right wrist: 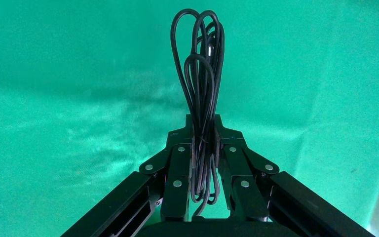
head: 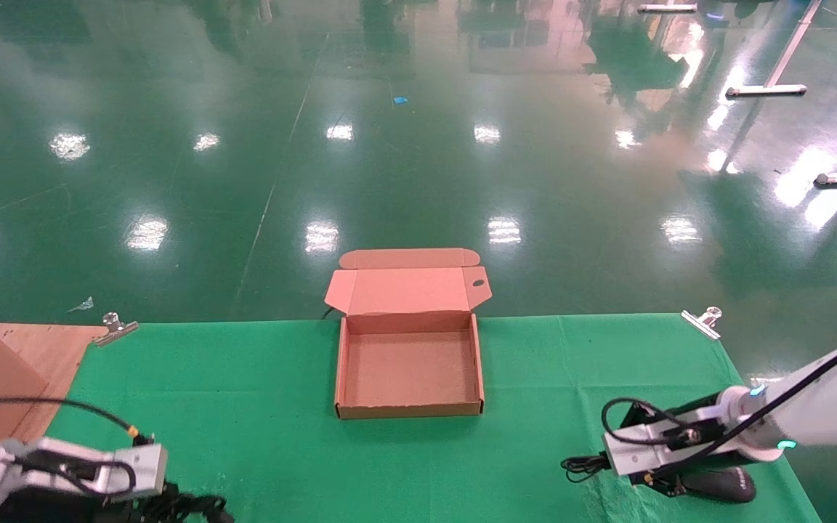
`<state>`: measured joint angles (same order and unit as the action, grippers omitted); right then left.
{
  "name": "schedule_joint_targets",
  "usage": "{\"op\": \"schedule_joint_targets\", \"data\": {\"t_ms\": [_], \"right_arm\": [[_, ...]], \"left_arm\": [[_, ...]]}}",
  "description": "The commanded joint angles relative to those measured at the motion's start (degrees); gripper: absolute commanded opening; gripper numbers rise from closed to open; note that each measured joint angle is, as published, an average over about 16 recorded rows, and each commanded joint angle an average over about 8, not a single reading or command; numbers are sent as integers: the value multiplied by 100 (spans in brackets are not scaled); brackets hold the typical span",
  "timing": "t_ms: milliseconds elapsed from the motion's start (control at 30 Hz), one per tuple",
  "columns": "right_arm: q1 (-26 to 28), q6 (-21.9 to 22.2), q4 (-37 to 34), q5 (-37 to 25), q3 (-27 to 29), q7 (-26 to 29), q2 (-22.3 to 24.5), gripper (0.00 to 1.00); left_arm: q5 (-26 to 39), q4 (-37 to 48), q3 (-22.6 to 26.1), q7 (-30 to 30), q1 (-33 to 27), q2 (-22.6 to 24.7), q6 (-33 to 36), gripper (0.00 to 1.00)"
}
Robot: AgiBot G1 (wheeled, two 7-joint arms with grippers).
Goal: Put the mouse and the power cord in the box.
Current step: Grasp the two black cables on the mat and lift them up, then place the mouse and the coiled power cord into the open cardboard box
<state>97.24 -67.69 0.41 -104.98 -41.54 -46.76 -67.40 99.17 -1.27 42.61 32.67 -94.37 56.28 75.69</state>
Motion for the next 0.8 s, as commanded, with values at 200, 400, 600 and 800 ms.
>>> {"op": "schedule_joint_targets", "data": {"t_ms": [200,400,600,800], "right_arm": [[533,-1011,83,225,154,-114,153,0],[1017,-1435,194,418,287,-139,156,0],[1640,-1776,333,557,383,-81,124,0],[2056,-1656,420,627,437,40,-161,0]], "left_arm": [[-52,-138,-34,-14,-561,34,553,0],[-77,-273,-51,-66,-1128,236,844,0],[-149,-360,-104,-133,-1729,453,1009,0],[-210,-382,-154,-206,-2201,746,909,0]]}}
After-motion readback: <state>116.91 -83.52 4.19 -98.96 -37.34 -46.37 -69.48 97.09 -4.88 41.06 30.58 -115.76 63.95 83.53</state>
